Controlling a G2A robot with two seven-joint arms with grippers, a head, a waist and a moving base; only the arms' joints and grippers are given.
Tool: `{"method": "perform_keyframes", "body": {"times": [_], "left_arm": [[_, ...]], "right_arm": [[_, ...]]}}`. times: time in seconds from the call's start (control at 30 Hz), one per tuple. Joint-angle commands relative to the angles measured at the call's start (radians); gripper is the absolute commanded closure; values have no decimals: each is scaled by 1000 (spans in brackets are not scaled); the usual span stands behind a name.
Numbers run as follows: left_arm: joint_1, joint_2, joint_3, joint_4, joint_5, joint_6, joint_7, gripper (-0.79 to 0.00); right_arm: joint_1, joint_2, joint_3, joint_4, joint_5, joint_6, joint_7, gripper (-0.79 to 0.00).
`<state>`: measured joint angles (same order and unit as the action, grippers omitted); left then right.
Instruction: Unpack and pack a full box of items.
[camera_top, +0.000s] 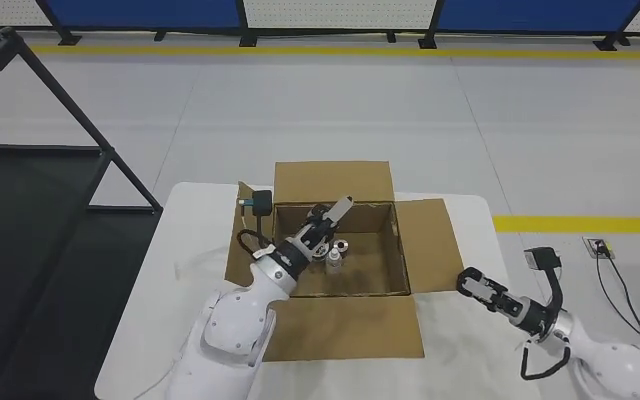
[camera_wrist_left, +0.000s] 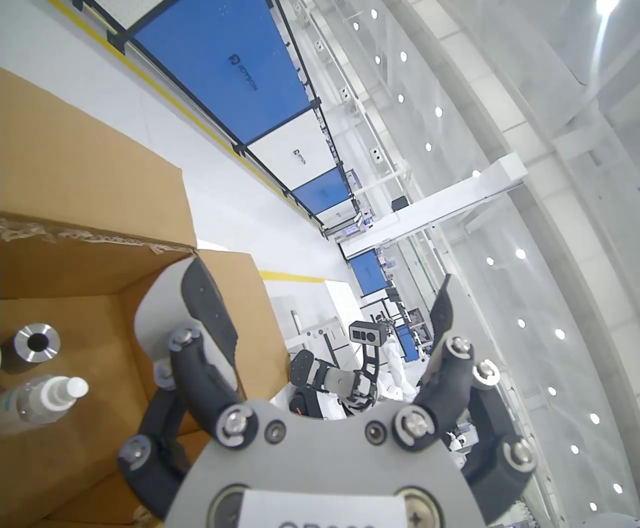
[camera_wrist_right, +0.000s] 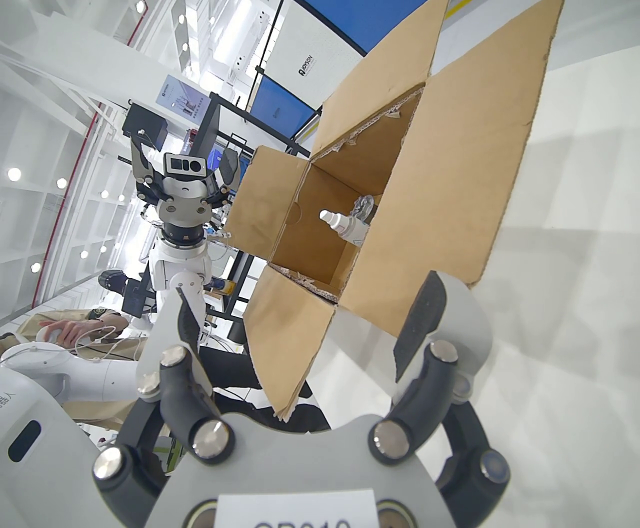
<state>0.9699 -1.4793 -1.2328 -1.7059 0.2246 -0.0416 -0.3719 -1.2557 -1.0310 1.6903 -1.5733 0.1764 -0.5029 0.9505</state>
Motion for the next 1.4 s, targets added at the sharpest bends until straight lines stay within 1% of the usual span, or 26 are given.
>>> {"method": "perform_keyframes", "body": {"times": [0.0, 0.07, 0.2, 0.3, 0.33, 0.6, 0.73, 0.9, 1.03, 1.37], "left_arm": [[0, 0, 0, -1, 0, 0, 0, -785], [15, 2, -7, -8, -8, -4, 4, -785], [52, 8, -50, -40, -23, 4, 19, -785], [88, 15, -83, -66, -21, 17, 16, -785], [100, 18, -94, -75, -21, 21, 19, -785], [192, 36, -174, -114, -25, 24, -7, -785], [214, 43, -204, -113, -25, 20, -14, -785], [235, 50, -234, -119, -31, 5, -8, -785], [245, 56, -265, -133, -53, -2, -1, -785], [254, 66, -282, -132, -64, -4, -3, -785]], "right_arm": [[-4, -2, -8, -19, -1, 5, -28, -785], [-2, -3, -26, -50, -29, 18, -56, -785], [2, -5, -63, -109, -100, 50, -114, -785], [13, -6, -81, -124, -167, 88, -163, -785], [19, -7, -91, -124, -189, 100, -177, -785], [83, -11, -142, -60, -218, 156, -228, -785], [107, -10, -159, -48, -251, 176, -230, -785], [127, -10, -176, -31, -301, 232, -247, -785], [151, -9, -204, -8, -320, 254, -206, -785], [187, -7, -279, 23, -340, 193, -95, -785]]}}
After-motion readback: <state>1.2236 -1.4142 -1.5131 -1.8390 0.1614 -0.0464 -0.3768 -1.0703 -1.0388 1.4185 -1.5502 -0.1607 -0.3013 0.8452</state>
